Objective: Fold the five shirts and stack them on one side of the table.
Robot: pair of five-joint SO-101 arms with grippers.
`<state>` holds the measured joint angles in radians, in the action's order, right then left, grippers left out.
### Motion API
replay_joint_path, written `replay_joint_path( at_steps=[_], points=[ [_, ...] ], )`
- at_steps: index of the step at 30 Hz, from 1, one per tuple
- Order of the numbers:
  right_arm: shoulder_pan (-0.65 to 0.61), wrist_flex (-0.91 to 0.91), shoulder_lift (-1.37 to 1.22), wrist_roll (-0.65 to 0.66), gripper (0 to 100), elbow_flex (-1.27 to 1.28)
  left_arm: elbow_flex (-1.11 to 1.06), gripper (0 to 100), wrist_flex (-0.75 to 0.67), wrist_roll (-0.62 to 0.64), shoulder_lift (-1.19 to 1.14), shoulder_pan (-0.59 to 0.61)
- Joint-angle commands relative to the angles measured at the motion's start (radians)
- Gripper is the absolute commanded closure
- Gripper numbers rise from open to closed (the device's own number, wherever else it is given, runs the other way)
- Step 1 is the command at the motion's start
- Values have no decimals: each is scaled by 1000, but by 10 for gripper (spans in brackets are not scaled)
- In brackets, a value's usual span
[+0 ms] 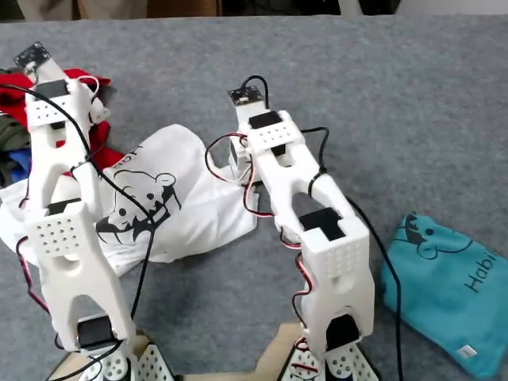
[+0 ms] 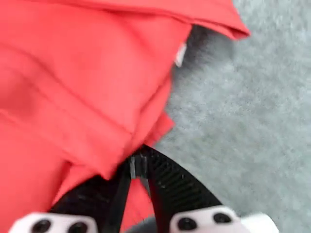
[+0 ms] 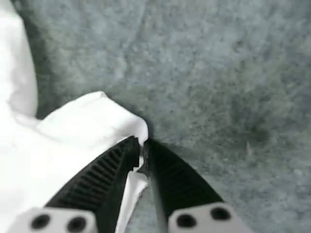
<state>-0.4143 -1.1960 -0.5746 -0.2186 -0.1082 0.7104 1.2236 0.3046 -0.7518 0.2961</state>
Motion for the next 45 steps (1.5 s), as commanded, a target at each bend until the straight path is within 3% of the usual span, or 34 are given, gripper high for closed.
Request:
replay_joint_path(
  at_steps=[1, 5, 9, 17, 29, 31, 41, 45],
  points=[
    [-79, 28, 96, 3, 986, -30, 89, 981, 60, 8, 16, -101],
    [-202, 104, 136, 3, 986, -25, 97, 981, 95, 14, 5, -173],
    [-306, 187, 134, 0, 985, 44, 57, 979, 91, 132, 5, -170],
    [-252, 265, 254, 3, 984, 209, -28, 966, -109, 143, -85, -167],
    [-251, 543, 552, 5, 984, 570, 2, 939, -89, 143, -119, -193],
    [-249, 548, 552, 5, 984, 572, 3, 989, -64, 144, -119, -186],
    [-249, 557, 552, -5, 984, 579, 184, 980, 241, 143, -117, -195],
    [-243, 555, 552, -2, 984, 579, 227, 978, 261, 143, -107, -167]
  ],
)
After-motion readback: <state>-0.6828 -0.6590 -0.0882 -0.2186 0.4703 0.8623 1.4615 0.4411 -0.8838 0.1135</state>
